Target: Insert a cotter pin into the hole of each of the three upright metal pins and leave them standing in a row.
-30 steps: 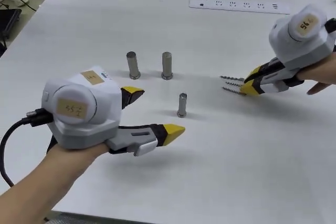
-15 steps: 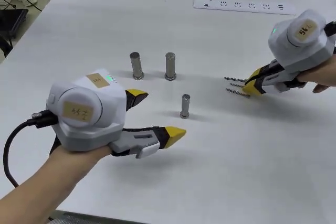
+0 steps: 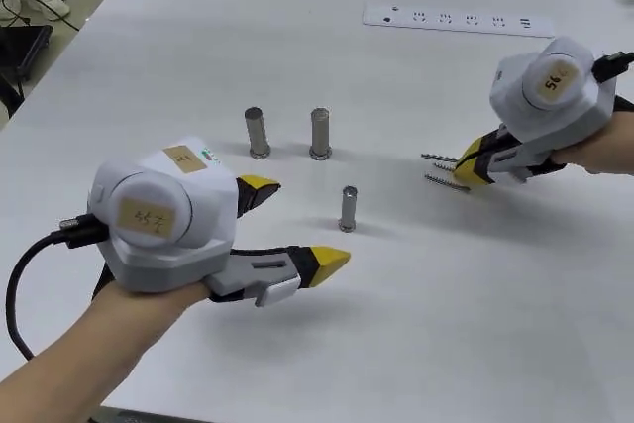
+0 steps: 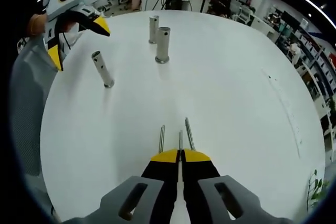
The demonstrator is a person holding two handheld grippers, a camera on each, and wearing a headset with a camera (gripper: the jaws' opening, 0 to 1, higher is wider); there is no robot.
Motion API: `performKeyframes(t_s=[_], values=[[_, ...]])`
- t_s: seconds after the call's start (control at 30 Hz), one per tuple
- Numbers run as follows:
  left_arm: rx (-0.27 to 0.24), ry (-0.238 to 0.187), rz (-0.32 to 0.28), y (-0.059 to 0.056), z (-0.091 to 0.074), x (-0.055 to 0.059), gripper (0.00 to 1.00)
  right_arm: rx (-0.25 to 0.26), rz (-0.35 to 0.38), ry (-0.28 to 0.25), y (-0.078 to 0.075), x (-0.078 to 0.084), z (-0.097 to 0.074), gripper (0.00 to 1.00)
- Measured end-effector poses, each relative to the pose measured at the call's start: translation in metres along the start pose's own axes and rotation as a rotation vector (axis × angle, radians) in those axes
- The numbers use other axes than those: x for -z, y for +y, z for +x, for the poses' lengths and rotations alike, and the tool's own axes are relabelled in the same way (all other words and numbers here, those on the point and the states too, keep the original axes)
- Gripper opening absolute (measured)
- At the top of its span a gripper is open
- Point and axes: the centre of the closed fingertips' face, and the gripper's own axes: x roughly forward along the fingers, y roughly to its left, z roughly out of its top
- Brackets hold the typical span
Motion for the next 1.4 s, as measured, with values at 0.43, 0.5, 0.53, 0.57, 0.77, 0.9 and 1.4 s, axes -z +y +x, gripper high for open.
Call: performKeyframes(t_s=[0.43,0.5,0.53,0.57,0.77,0.9,1.4], values=[[0.001,0.0,-0.002,0.001,-0.003,-0.005,0.58,0.031,-0.043,-0.105,0.003,-0.02,-0.013,0.0],[0.005,0.002,-0.004,0.001,-0.003,-0.007,0.57,0.034,-0.066,-0.115,0.008,-0.024,-0.017,0.0],[0.01,0.002,-0.008,0.0,-0.004,-0.008,0.56,0.033,-0.072,-0.12,0.01,-0.026,-0.019,0.0],[0.012,0.002,-0.009,0.0,-0.004,-0.009,0.56,0.033,-0.083,-0.127,0.013,-0.028,-0.021,0.0],[0.034,-0.009,-0.024,-0.005,-0.005,-0.015,0.51,0.04,-0.157,-0.158,0.026,-0.042,-0.03,0.0],[0.05,-0.008,-0.035,-0.008,-0.005,-0.018,0.45,0.036,-0.19,-0.175,0.035,-0.05,-0.035,0.0],[0.142,-0.022,-0.148,-0.027,-0.007,-0.029,0.26,0.007,-0.353,-0.197,0.09,-0.074,-0.046,0.0]])
